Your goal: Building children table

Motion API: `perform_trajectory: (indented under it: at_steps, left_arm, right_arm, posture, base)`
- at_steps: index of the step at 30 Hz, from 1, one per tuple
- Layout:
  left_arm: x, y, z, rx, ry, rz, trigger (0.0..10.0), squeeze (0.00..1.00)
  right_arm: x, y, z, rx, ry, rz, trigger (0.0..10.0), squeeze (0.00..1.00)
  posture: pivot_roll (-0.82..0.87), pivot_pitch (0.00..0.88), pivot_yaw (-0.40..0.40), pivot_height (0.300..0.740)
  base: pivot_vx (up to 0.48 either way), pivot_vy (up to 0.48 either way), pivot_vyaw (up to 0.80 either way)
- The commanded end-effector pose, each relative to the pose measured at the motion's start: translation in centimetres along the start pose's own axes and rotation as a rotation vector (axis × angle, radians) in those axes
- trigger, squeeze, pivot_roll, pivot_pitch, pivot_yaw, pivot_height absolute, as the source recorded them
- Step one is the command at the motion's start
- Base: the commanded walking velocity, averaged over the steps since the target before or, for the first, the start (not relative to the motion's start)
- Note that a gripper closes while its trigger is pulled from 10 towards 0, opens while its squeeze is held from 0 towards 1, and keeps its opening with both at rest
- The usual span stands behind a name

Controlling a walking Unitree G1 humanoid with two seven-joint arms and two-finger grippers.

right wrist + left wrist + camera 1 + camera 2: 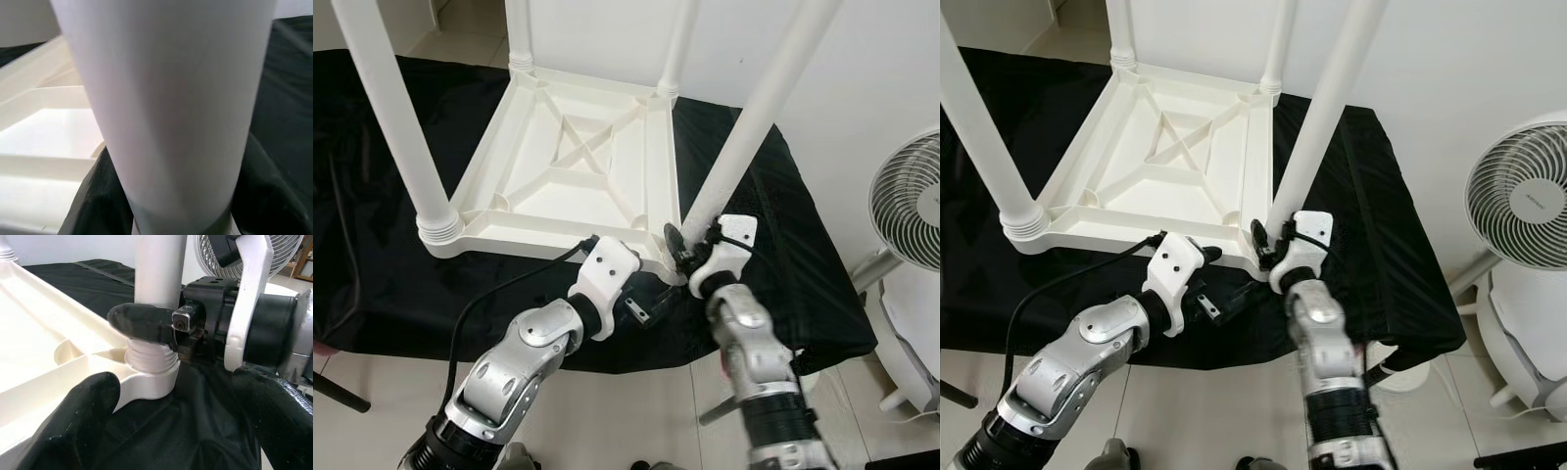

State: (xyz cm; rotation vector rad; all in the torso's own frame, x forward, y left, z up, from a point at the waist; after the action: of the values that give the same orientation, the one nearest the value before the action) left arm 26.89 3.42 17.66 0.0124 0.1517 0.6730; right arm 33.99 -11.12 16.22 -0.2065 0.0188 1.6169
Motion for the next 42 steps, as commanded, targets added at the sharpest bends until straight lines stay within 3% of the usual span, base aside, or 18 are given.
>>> perform_trajectory:
  at_steps: [1, 4, 10, 11, 13, 15, 19, 20, 27, 31, 42]
  left_arm:
    - [-0.6, -0.2, -0.4, 0.025, 0.007, -0.049, 10.0, 0.0]
    - [-0.7, -0.2, -0.3, 0.023, 0.009, -0.05, 10.0, 0.0]
    - [-0.8, -0.3, -0.3, 0.019, 0.011, -0.051, 10.0, 0.0]
    - [-0.8, -0.4, -0.3, 0.017, 0.011, -0.05, 10.0, 0.0]
    - [-0.8, -0.4, -0.3, 0.016, 0.01, -0.048, 10.0, 0.0]
    - [-0.7, -0.4, -0.2, 0.011, 0.009, -0.042, 10.0, 0.0]
    - [-0.7, -0.4, -0.1, 0.01, 0.008, -0.041, 10.0, 0.0]
    - [-0.6, -0.5, -0.1, 0.009, 0.006, -0.041, 10.0, 0.0]
    - [-0.4, -0.5, 0.0, 0.008, 0.001, -0.041, 10.0, 0.0]
    - [-0.4, -0.6, 0.1, 0.005, -0.007, -0.048, 10.0, 0.0]
    - [-0.1, -0.8, 0.7, -0.006, -0.023, -0.048, 10.0, 0.0]
  right_arm:
    - [-0.5, 0.5, -1.4, 0.073, 0.005, -0.058, 10.0, 0.0]
    - [0.6, 0.8, -1.1, 0.074, -0.01, -0.044, 10.0, 0.0]
    - [0.6, 0.8, -1.0, 0.059, 0.0, -0.019, 10.0, 0.0]
    - [0.5, 0.9, -0.9, 0.052, -0.023, 0.006, 10.0, 1.0]
    - [0.4, 1.0, -0.6, 0.032, -0.03, 0.042, 10.0, 1.0]
    - [-0.3, 0.8, 0.2, -0.04, -0.018, 0.165, 10.0, 1.0]
    - [-0.9, 0.7, 0.3, -0.056, -0.002, 0.227, 10.0, 1.0]
    - [-1.3, 0.6, 0.3, -0.067, 0.021, 0.266, 10.0, 0.0]
    - [-2.2, 0.5, 0.2, -0.098, 0.074, 0.404, 10.0, 0.0]
    - [-2.1, 0.3, -0.3, -0.119, 0.104, 0.548, 10.0, 0.0]
    - [-1.9, -2.0, -1.1, -0.102, 0.144, 0.641, 10.0, 0.0]
  posture:
    - [0.05, 0.103, -0.104, 0.74]
    - [0.05, 0.099, -0.107, 0.74]
    - [0.05, 0.095, -0.112, 0.74]
    - [0.05, 0.095, -0.112, 0.74]
    - [0.06, 0.089, -0.117, 0.74]
    - [0.06, 0.081, -0.118, 0.74]
    - [0.07, 0.073, -0.117, 0.74]
    - [0.07, 0.069, -0.117, 0.74]
    - [0.07, 0.053, -0.107, 0.74]
    - [0.07, 0.039, -0.099, 0.74]
    - [0.09, 0.026, -0.094, 0.74]
  base:
    - [0.0, 0.0, 0.0]
    - [0.0, 0.0, 0.0]
    - [0.0, 0.0, 0.0]
    - [0.0, 0.0, 0.0]
    - [0.0, 0.0, 0.0]
    - [0.0, 0.0, 0.0]
    - [0.0, 0.0, 0.0]
    - [0.0, 0.0, 0.0]
    - [0.0, 0.0, 0.0]
    - [0.0, 0.0, 0.0]
    - [0.0, 0.0, 0.0]
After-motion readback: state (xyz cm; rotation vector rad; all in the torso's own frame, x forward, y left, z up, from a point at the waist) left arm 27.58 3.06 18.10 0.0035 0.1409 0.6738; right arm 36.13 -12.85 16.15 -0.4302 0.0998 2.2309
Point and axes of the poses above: a point about 5 cm out from each wrist's last joint towards the gripper, its own y axis pointing back from the gripper into the wrist, its own z axis along the axis of the wrist's last joint, x = y × z, the point moved 2 cm from there along -y, pointing out of the wrist towards the gripper, and after that the axes turned 14 degrees about y, right-handed, at the moved point
